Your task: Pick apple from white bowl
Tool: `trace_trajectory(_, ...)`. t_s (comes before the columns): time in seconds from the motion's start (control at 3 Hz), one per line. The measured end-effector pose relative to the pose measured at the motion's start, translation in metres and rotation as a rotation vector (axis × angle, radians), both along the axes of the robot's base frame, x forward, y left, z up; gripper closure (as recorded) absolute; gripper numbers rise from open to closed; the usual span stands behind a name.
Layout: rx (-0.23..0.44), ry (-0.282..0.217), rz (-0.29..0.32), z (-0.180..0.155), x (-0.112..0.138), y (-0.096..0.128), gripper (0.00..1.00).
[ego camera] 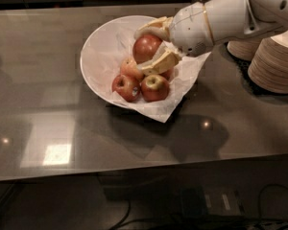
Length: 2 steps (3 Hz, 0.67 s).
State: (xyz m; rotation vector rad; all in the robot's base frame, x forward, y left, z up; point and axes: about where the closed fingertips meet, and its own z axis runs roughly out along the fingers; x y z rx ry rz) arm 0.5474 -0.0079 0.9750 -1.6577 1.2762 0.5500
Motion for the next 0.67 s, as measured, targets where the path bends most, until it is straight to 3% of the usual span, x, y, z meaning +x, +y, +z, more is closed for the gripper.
trace_trajectory(0.33,0.138,0.015,0.004,0.0227,-0.0245,-0.0129,1.0)
trace_trajectory(0.67,0.158,0.019,-0.003,0.0282,-0.0272,-0.0167,1.0)
